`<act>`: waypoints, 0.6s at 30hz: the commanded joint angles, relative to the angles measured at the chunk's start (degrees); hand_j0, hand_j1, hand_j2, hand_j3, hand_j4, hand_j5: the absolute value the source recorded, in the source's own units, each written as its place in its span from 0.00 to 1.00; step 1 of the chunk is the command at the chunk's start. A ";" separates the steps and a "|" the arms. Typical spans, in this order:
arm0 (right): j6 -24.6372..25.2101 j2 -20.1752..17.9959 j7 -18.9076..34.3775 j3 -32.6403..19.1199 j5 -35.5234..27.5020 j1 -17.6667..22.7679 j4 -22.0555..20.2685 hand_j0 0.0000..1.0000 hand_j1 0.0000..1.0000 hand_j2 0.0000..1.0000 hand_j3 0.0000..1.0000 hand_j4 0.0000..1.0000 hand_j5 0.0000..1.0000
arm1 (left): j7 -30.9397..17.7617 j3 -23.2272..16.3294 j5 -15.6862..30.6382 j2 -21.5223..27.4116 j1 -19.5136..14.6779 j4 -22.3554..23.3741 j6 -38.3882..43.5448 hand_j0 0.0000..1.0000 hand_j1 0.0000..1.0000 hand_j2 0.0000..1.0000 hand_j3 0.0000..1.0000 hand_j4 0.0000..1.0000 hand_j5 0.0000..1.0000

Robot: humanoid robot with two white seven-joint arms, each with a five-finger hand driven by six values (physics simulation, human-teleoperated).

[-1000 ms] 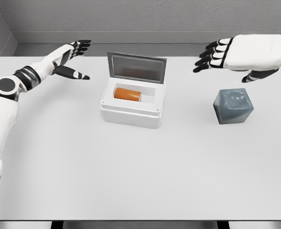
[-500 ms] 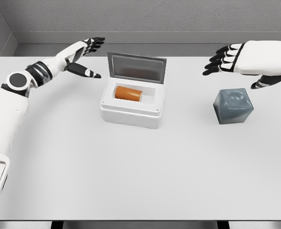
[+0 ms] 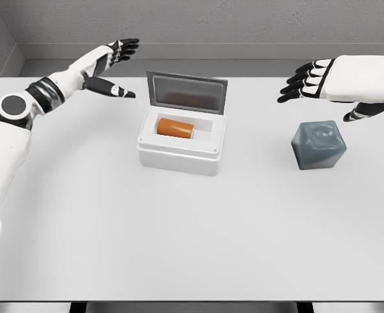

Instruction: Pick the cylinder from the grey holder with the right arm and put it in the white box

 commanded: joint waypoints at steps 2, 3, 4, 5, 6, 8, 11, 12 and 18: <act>0.11 -0.02 -0.03 -0.08 -0.29 0.00 -0.02 1.00 1.00 1.00 1.00 1.00 1.00 | 0.01 -1.07 0.65 -0.42 -0.17 -0.10 1.66 1.00 1.00 1.00 1.00 1.00 1.00; 0.11 -0.02 -0.03 -0.08 -0.29 0.00 -0.02 1.00 1.00 1.00 1.00 1.00 1.00 | 0.01 -1.34 0.47 -0.51 -0.18 -0.10 1.74 1.00 1.00 1.00 1.00 1.00 1.00; 0.11 -0.02 -0.03 -0.08 -0.29 0.00 -0.02 1.00 1.00 1.00 1.00 1.00 1.00 | 0.01 -2.30 0.47 -0.60 -0.26 -0.10 2.45 1.00 1.00 1.00 1.00 1.00 1.00; 0.11 -0.02 -0.03 -0.08 -0.29 0.09 -0.02 1.00 1.00 1.00 1.00 1.00 1.00 | 0.01 -2.39 0.38 -0.69 -0.26 -0.10 2.89 1.00 1.00 1.00 1.00 1.00 1.00; 0.11 -0.11 -0.03 -0.08 -0.29 0.09 -0.02 1.00 1.00 1.00 1.00 1.00 1.00 | 0.01 -3.18 0.30 -0.69 -0.26 -0.10 3.06 1.00 1.00 1.00 1.00 1.00 1.00; 0.11 -0.11 -0.03 0.01 -0.29 0.09 0.07 1.00 1.00 1.00 1.00 1.00 1.00 | 0.01 -4.50 0.30 -0.51 -0.62 -0.10 4.12 1.00 1.00 1.00 1.00 1.00 1.00; 0.11 -0.11 -0.03 0.01 -0.29 0.09 0.07 1.00 1.00 1.00 1.00 1.00 1.00 | 0.01 -7.40 0.65 0.02 -0.70 -0.28 4.12 1.00 1.00 1.00 1.00 1.00 1.00; 0.11 -0.02 -0.03 0.01 -0.29 0.09 0.07 1.00 1.00 1.00 1.00 1.00 1.00 | 0.01 -7.67 0.65 0.28 -0.44 -2.03 4.20 1.00 1.00 1.00 1.00 1.00 1.00; 0.11 0.07 -0.03 0.01 -0.38 0.00 0.24 1.00 1.00 1.00 1.00 1.00 1.00 | 0.01 -10.04 1.18 1.95 -0.35 -4.76 4.12 1.00 1.00 1.00 1.00 1.00 1.00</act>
